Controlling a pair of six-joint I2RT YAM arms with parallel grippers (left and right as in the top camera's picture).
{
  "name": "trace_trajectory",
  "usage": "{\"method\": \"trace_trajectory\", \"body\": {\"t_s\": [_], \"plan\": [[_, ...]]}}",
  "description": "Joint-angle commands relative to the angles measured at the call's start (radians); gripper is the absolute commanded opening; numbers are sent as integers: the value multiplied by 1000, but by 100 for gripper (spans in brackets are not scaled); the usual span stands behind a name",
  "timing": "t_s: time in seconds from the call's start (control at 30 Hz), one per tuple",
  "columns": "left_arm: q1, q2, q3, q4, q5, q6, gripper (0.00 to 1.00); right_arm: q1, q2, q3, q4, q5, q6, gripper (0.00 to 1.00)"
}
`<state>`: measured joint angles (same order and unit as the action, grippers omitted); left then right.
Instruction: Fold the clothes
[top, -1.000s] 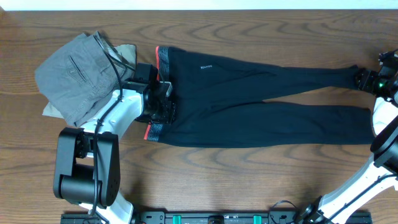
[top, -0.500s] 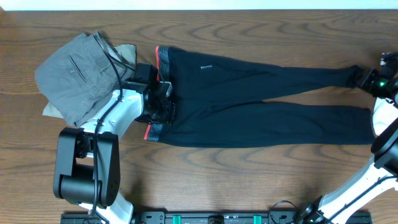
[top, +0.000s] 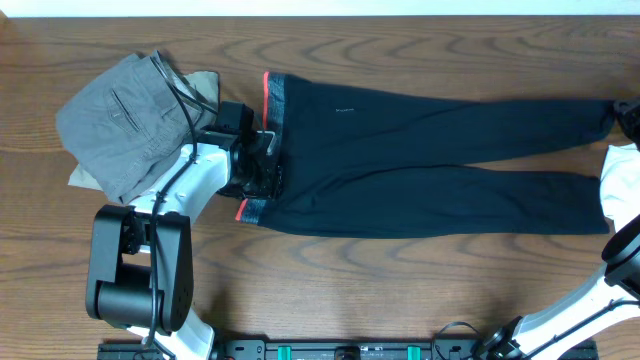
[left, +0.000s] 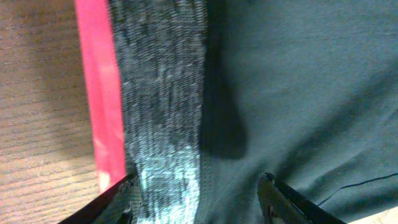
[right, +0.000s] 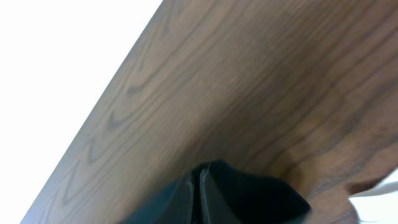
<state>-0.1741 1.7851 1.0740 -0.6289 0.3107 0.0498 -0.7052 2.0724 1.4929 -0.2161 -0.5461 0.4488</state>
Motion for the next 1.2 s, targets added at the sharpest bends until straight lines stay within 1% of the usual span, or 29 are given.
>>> {"method": "trace_trajectory", "body": {"t_s": [0.0, 0.17, 0.2, 0.23, 0.27, 0.33, 0.4, 0.53, 0.6, 0.67, 0.77, 0.8, 0.87, 0.97, 1.0, 1.03, 1.1, 1.17], "plan": [[-2, 16, 10, -5, -8, 5, 62, 15, -1, 13, 14, 53, 12, 4], [-2, 16, 10, -6, -8, 5, 62, 53, 37, 13, 110, 58, -57, 8], [-2, 16, 10, -6, -8, 4, 62, 60, 46, 13, 133, 65, -68, 15], [-2, 16, 10, -5, -8, 1, 62, 66, 58, 13, 154, 75, -83, 31], [-2, 16, 10, -5, -8, 1, 62, 70, 68, 13, 164, 80, -113, 45], [-2, 16, 10, -6, -8, -2, 62, 72, 80, 13, 156, 91, -155, 49], [-2, 16, 10, -6, -8, -2, 62, 70, 81, 13, 116, 90, -192, 59], [-2, 16, 10, -5, -8, -2, 63, 53, 80, 13, -14, 53, -234, 65], [-2, 16, 10, -6, -8, -3, 63, 43, 80, 13, -77, -10, -248, 66], [-2, 12, 13, -13, -8, -28, 64, 37, 80, 13, -101, -95, -296, 68], [1, -11, 24, -50, -8, -44, 64, 21, 65, 13, -107, -215, -323, 77], [2, -24, 27, -67, -10, -43, 66, 14, 55, 13, -111, -239, -323, 78], [11, -57, 35, -108, -12, -44, 67, -2, 24, 13, -134, -276, -323, 80], [39, -121, 38, -176, -13, -66, 67, -19, -31, 13, -184, -277, -324, 80], [52, -145, 38, -200, -13, -77, 68, -23, -46, 13, -195, -277, -324, 80], [66, -166, 38, -224, -17, -91, 72, -27, -66, 13, -210, -277, -323, 80], [97, -196, 37, -270, -27, -153, 74, -27, -99, 13, -224, -277, -323, 80], [113, -197, 30, -313, -44, -164, 75, -25, -128, 13, -235, -274, -309, 80]]}}
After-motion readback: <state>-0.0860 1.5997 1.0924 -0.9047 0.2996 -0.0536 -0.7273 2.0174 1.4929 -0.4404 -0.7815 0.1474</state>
